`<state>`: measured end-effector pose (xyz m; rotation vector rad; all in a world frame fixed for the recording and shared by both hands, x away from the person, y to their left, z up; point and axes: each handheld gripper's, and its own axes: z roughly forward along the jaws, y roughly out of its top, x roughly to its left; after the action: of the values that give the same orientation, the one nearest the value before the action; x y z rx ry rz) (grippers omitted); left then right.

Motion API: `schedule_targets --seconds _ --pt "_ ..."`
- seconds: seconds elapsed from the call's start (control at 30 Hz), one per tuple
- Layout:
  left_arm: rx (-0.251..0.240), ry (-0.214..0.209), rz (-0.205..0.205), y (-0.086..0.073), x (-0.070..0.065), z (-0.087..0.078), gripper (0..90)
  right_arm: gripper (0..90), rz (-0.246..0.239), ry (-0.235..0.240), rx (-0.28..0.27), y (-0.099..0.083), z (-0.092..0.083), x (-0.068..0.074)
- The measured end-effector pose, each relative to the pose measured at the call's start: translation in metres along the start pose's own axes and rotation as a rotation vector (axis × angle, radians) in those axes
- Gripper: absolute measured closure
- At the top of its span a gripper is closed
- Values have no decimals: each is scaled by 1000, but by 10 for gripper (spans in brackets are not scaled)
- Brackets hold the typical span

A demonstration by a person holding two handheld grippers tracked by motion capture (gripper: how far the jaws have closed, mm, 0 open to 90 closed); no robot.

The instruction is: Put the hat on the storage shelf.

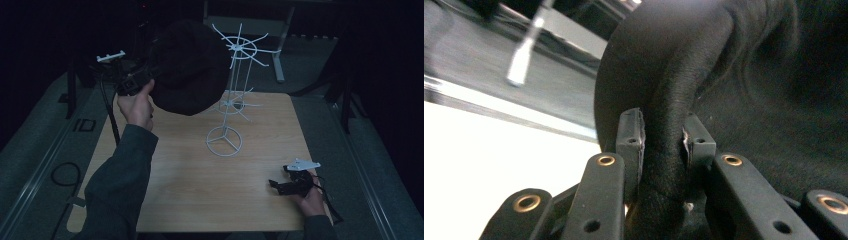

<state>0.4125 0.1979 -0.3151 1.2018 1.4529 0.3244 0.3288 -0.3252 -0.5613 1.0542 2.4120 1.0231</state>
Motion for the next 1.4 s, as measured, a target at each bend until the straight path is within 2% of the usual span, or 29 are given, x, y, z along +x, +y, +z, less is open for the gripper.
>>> schedule_targets --seconds 0.03,0.07,0.1,0.2,0.33,0.37,0.47,0.83,1.2,1.23,1.4 --pt "28 49 39 -3 0 3 768 120 0 -1 -1 0 0 0" --pt "28 49 39 -3 0 3 770 120 0 -1 -1 0 0 0" --pt "68 74 62 -8 3 7 770 120 -1 -1 0 0 0 0" --pt "97 99 78 -13 8 12 768 120 -2 0 -1 0 0 0" --pt "101 85 66 -16 13 14 764 120 -2 -1 -1 0 0 0" --pt "125 90 89 -18 13 16 760 120 -1 -1 -1 0 0 0" --pt "147 84 99 -19 14 17 737 120 -2 -1 -1 0 0 0" --pt "150 59 116 -17 12 16 603 120 -1 -1 -1 0 0 0" --pt "164 61 143 -17 11 15 594 120 -1 -1 -1 0 0 0" --pt "173 64 160 -17 12 14 595 120 -2 -2 -2 0 0 0" --pt "179 69 180 -18 12 13 595 120 -2 -1 -1 0 0 0"
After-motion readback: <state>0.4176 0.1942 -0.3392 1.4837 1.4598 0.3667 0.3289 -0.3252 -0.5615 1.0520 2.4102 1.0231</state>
